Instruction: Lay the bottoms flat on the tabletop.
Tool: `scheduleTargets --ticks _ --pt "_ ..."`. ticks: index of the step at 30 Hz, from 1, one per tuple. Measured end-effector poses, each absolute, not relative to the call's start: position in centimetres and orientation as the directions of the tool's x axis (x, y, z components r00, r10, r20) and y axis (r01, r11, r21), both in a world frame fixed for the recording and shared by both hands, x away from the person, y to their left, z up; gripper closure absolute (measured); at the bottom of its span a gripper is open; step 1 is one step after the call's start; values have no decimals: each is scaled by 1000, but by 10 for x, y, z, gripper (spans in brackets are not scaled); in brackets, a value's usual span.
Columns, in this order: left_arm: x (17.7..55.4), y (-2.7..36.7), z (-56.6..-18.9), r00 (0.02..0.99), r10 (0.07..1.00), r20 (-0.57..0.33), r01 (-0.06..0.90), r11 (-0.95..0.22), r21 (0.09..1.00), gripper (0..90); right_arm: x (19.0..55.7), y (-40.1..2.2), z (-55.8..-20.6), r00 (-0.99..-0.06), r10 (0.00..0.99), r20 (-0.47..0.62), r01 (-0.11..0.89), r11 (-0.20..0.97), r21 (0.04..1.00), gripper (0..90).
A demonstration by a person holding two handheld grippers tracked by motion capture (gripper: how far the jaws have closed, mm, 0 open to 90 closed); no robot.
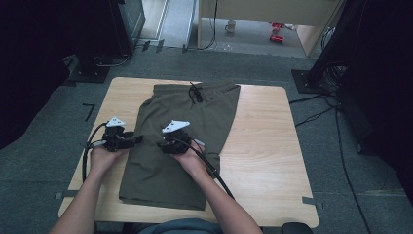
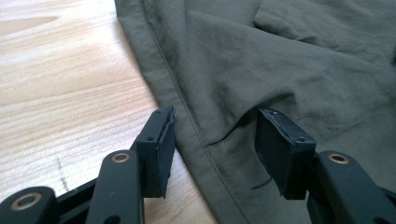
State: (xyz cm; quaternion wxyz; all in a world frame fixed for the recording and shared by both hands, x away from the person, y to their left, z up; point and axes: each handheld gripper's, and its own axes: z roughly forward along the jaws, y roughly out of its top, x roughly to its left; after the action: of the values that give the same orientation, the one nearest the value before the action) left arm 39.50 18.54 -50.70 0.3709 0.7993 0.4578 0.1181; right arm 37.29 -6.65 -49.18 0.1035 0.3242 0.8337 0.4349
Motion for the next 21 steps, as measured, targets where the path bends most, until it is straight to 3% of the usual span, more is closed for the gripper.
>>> scheduleTargets --ticks 7,12,16,21 --pt "395 183 -508 549 828 -114 626 -317 713 543 394 -81 -494 -723 678 132 498 380 779 570" --pt "392 182 -511 537 840 -82 607 -317 729 667 406 -87 -495 -719 691 79 455 381 805 566" --pt "393 179 -508 537 841 -72 618 -334 712 824 417 -87 -495 -700 709 83 474 374 798 558" --pt "394 178 -505 541 840 -38 623 -370 689 857 428 -80 -498 -682 726 91 502 374 780 527"
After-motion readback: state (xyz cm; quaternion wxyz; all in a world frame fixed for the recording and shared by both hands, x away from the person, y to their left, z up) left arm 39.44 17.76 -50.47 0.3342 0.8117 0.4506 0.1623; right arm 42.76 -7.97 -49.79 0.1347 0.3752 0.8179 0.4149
